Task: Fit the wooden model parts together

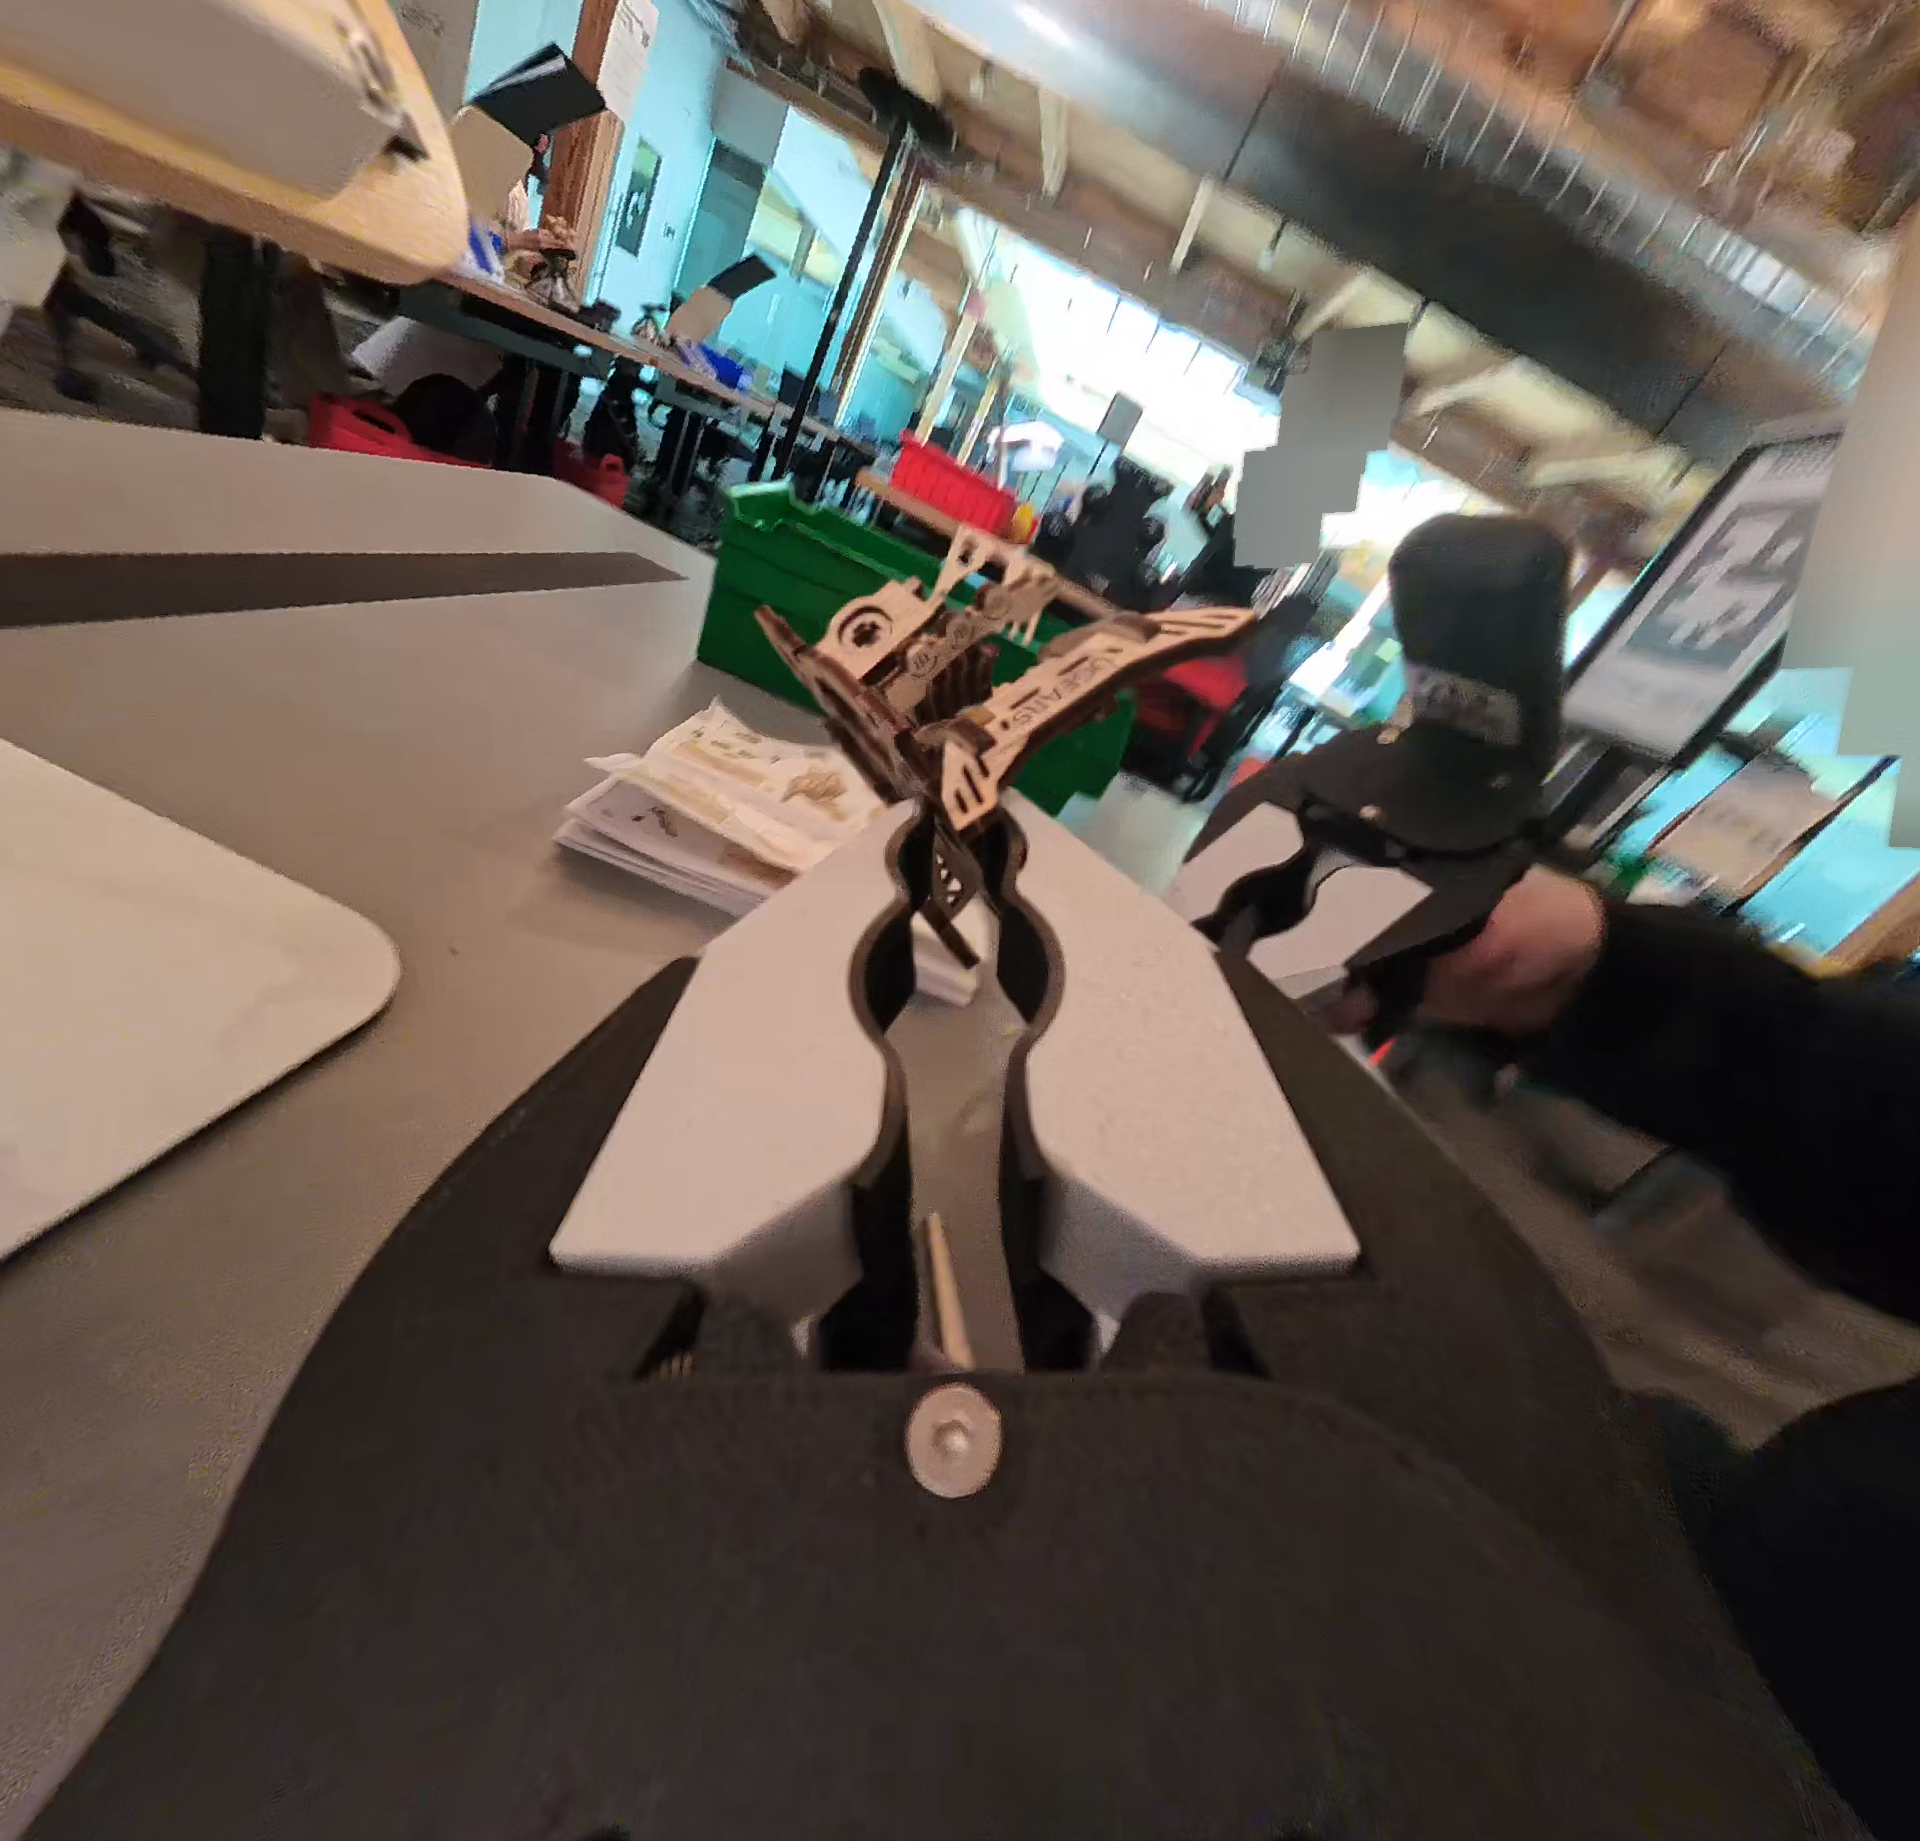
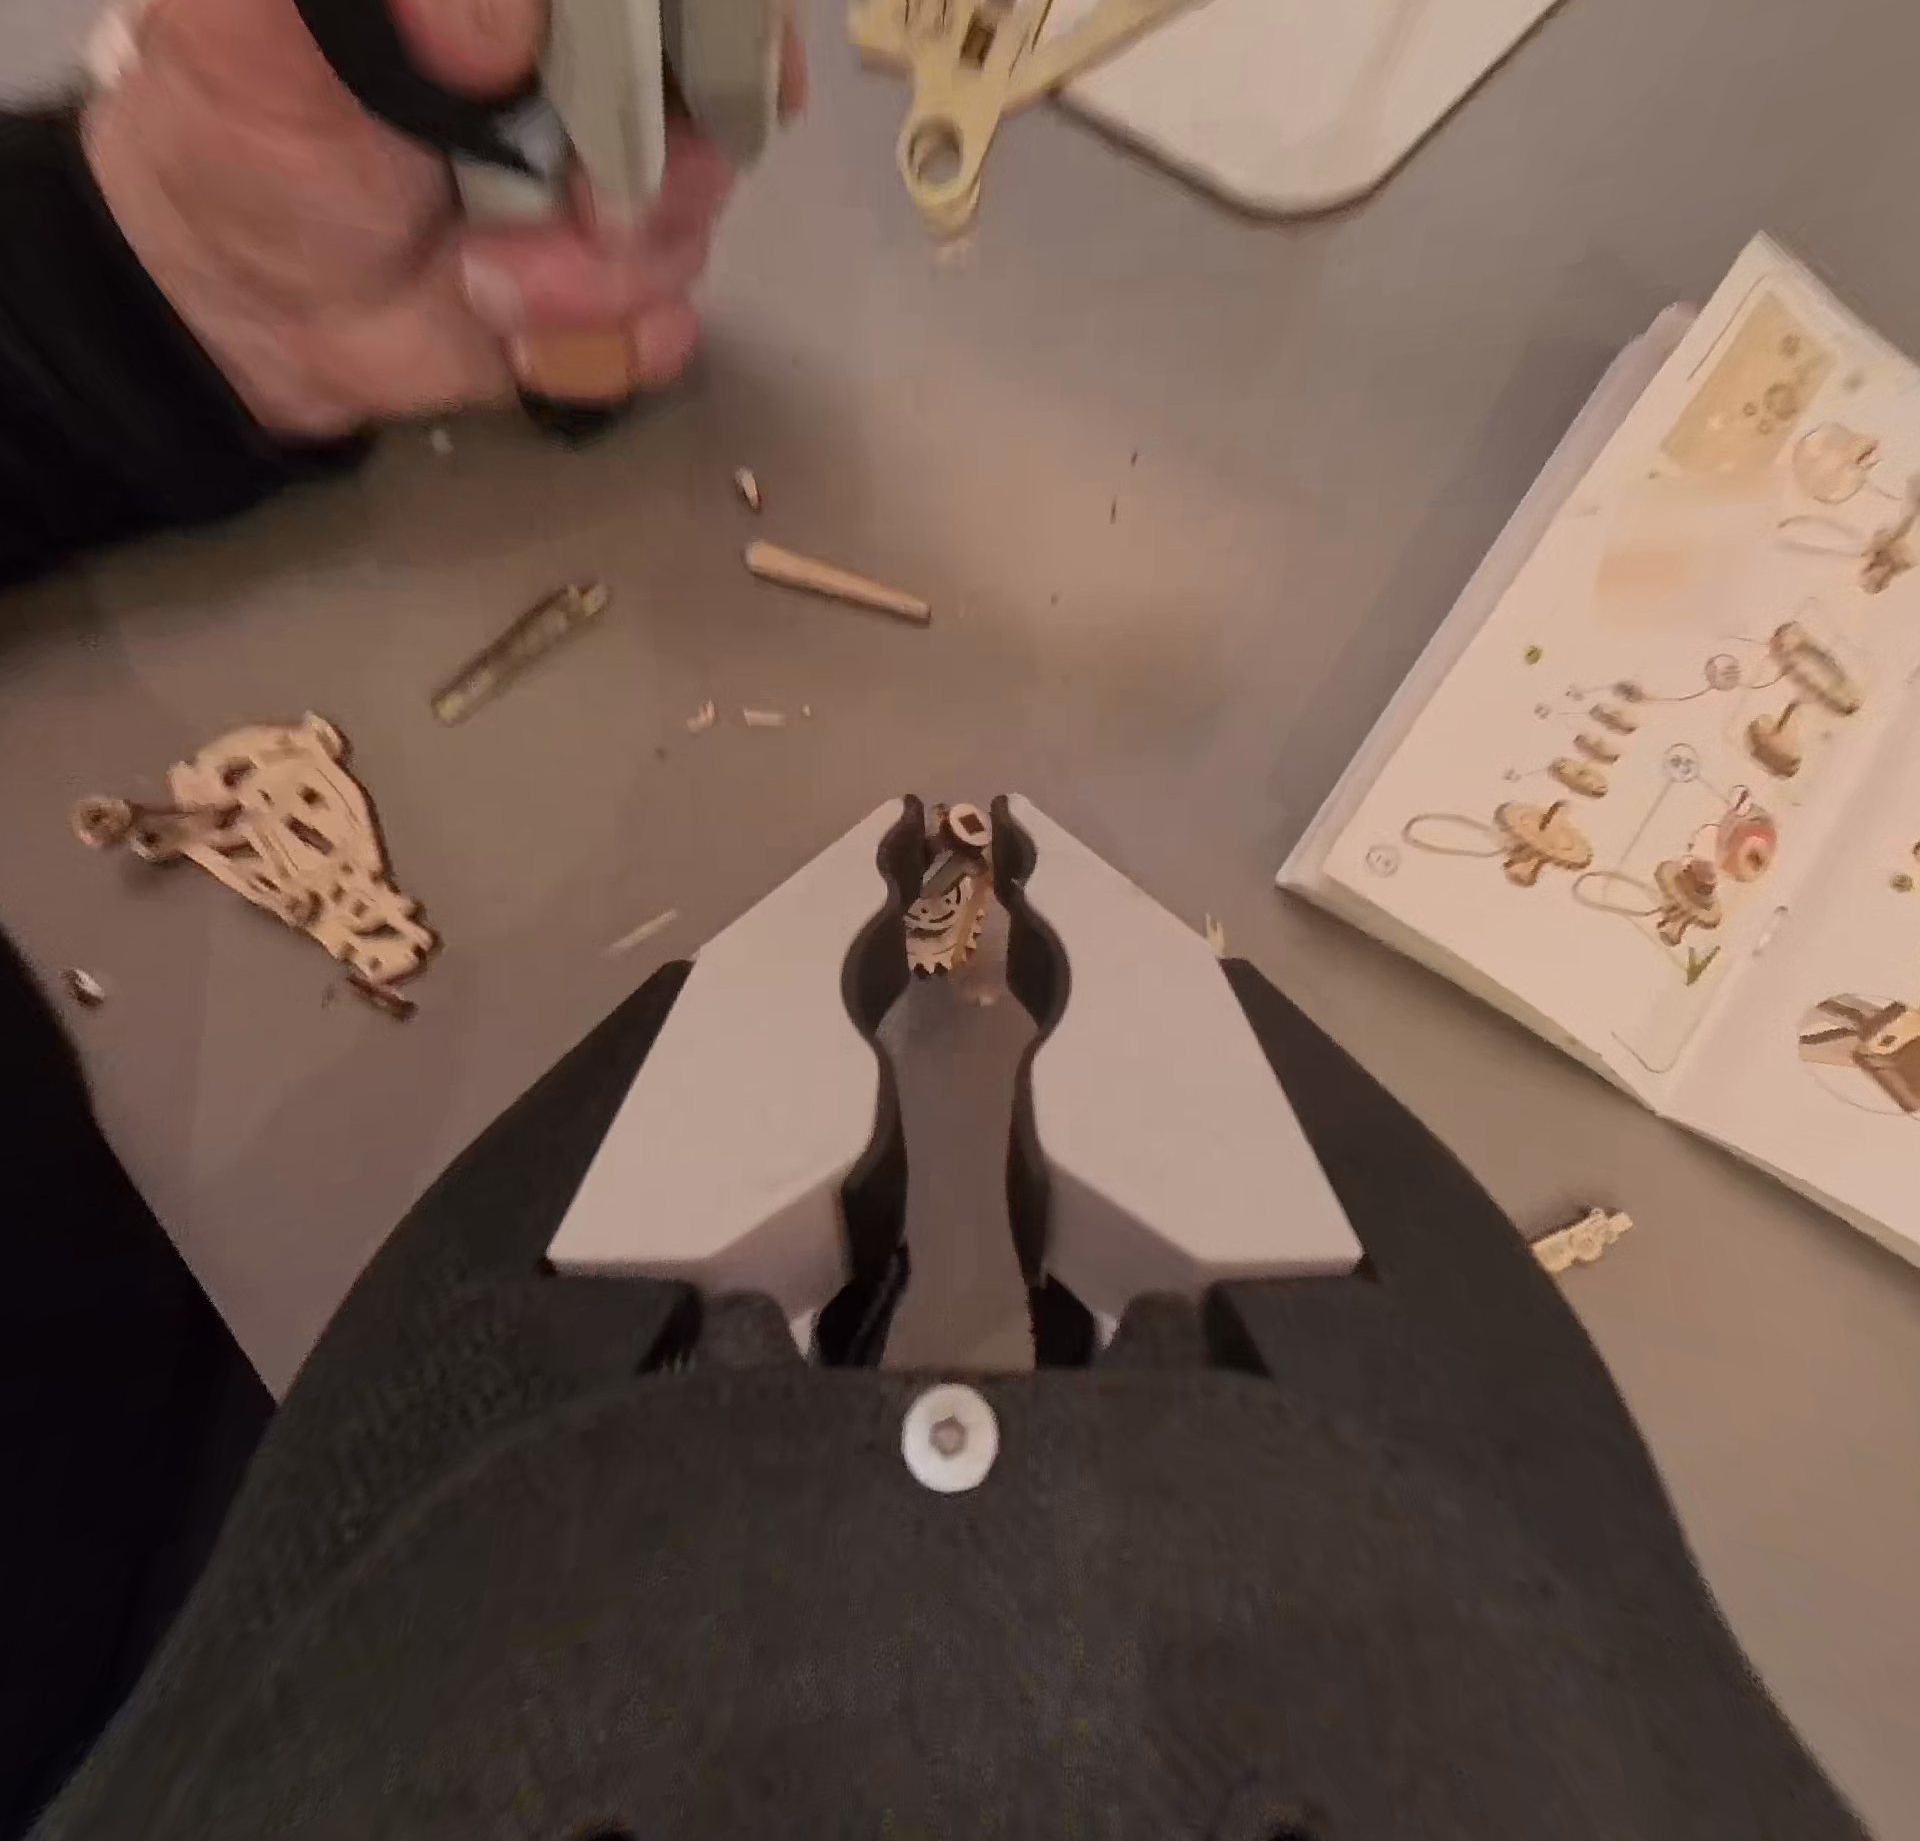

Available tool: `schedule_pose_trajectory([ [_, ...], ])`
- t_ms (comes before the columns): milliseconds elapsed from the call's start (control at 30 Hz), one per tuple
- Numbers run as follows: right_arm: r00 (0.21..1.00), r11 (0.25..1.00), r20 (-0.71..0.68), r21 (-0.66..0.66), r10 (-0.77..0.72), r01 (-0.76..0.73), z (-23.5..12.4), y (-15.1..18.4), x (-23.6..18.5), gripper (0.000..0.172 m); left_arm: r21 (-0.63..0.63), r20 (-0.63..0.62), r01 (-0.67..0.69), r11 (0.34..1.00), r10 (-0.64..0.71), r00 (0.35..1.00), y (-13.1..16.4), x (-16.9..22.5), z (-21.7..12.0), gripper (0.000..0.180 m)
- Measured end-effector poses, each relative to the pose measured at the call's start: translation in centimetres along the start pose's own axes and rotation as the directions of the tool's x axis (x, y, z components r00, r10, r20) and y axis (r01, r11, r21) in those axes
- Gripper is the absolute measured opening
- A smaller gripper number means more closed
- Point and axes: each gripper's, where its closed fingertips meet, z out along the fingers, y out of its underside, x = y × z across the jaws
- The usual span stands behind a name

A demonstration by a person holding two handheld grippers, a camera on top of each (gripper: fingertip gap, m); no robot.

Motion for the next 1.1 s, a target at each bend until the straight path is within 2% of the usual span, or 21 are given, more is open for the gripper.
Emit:
schedule_pose_trajectory([
  [67, 1.000, 0.986, -0.005, 0.166, 0.027, -0.026, -1.5, -3.2, 0.1, 0.010, 0.062, -0.047, 0.125, 0.990, -0.122, 0.991, -0.9, 0.4, 0.1, 0.006],
  [167, 0.998, 0.898, -0.026, 0.439, 0.050, -0.033, -4.8, -8.6, 0.3, 0.010, 0.105, -0.133, 0.287, 0.952, -0.272, 0.953, -1.8, 1.4, 0.7, 0.006],
  [267, 0.998, 0.824, -0.066, 0.566, 0.015, 0.025, -6.6, -12.0, 0.0, 0.010, 0.130, -0.168, 0.387, 0.913, -0.365, 0.916, -2.0, 2.3, 1.6, 0.006],
  [467, 0.984, 0.770, -0.175, 0.622, -0.039, 0.142, -7.3, -14.3, 0.0, 0.009, 0.178, -0.198, 0.490, 0.853, -0.457, 0.867, -2.7, 4.0, 2.9, 0.006],
  [833, 0.977, 0.758, -0.208, 0.631, -0.039, 0.165, -8.1, -14.6, 0.4, 0.010, 0.196, -0.164, 0.475, 0.858, -0.449, 0.878, -3.2, 5.1, 3.2, 0.006],
  [1100, 0.969, 0.778, -0.237, 0.593, -0.077, 0.207, -7.5, -14.1, 0.2, 0.009, 0.193, -0.144, 0.481, 0.855, -0.460, 0.876, -2.9, 5.3, 3.3, 0.006],
])
